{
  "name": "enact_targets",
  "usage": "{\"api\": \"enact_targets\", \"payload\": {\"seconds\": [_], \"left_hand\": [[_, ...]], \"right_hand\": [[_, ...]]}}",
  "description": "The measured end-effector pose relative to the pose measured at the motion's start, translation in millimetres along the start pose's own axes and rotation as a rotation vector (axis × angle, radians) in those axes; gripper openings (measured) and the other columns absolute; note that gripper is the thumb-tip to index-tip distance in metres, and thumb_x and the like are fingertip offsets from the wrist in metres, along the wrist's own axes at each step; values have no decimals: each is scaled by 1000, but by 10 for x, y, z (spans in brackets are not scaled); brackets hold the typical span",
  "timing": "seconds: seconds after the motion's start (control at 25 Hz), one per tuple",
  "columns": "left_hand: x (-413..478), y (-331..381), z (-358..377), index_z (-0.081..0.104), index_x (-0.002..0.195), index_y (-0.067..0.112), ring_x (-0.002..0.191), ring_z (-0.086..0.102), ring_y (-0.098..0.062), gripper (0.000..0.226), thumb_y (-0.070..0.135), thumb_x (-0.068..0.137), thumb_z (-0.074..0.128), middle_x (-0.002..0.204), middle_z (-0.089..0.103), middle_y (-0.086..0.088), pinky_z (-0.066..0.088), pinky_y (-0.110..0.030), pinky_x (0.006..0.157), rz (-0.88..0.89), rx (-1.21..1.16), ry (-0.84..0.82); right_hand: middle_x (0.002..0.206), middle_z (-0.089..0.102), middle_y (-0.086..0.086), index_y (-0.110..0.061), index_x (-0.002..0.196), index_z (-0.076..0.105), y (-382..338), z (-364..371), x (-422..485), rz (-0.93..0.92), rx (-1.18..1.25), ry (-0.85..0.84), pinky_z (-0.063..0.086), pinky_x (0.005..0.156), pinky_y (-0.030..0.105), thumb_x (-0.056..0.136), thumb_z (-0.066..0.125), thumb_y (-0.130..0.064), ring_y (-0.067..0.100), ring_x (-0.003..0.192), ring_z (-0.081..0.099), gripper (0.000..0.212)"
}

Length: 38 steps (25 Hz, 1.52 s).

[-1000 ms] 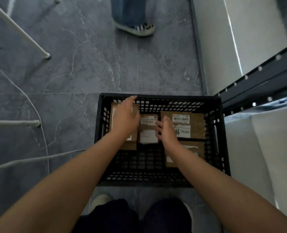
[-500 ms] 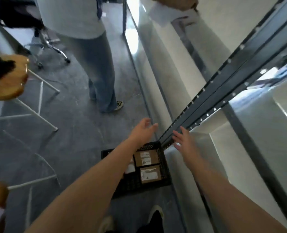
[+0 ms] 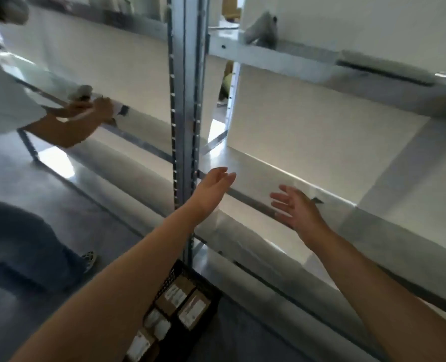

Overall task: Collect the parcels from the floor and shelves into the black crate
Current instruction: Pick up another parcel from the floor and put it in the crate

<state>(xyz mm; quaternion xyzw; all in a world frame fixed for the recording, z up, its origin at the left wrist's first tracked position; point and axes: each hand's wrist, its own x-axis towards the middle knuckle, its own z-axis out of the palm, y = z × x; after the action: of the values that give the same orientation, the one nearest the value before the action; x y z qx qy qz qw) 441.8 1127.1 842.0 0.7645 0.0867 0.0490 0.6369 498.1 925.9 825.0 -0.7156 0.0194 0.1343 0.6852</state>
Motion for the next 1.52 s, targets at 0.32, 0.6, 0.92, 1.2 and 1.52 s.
{"api": "enact_targets", "payload": {"seconds": [0.32, 0.6, 0.92, 1.2, 1.52], "left_hand": [[-349, 1288, 2197, 43, 137, 21, 115, 44, -6, 47, 37, 93, 50, 135, 47, 6, 30, -23, 94, 260, 33, -386], [-1342, 1801, 4403, 48, 130, 25, 122, 48, -13, 40, 35, 92, 53, 128, 52, 4, 33, -28, 101, 310, -81, -715], [-2167, 2340, 6310, 52, 123, 36, 125, 47, -12, 34, 43, 89, 55, 133, 52, 8, 35, -38, 109, 357, -222, -999], [-2438, 2655, 7442, 48, 121, 42, 125, 47, -11, 35, 52, 87, 51, 137, 48, 10, 35, -36, 106, 499, -278, -1270], [-2664, 2512, 8309, 51, 117, 35, 118, 51, -13, 28, 41, 90, 52, 127, 54, 6, 41, -28, 93, 411, -289, -1565]], "right_hand": [[99, 71, -9, -31, 99, 61, -381, -2560, -1279, -205, 182, 450, 50, 74, 29, 91, 49, -37, 11, 97, 64, 15], [105, 68, -7, -28, 106, 58, -244, -4498, -2819, -258, 158, 784, 51, 76, 28, 94, 45, -37, 12, 99, 63, 19], [108, 65, -5, -23, 119, 52, -225, -5809, -4045, -338, 199, 1100, 50, 88, 31, 96, 43, -34, 15, 105, 60, 27], [108, 65, -5, -26, 115, 53, -174, -6267, -4421, -409, 244, 1407, 49, 87, 29, 94, 47, -34, 13, 102, 60, 23], [105, 65, -8, -25, 119, 51, 53, -6390, -4972, -376, 267, 1834, 46, 87, 31, 94, 47, -36, 14, 105, 59, 28]]}}
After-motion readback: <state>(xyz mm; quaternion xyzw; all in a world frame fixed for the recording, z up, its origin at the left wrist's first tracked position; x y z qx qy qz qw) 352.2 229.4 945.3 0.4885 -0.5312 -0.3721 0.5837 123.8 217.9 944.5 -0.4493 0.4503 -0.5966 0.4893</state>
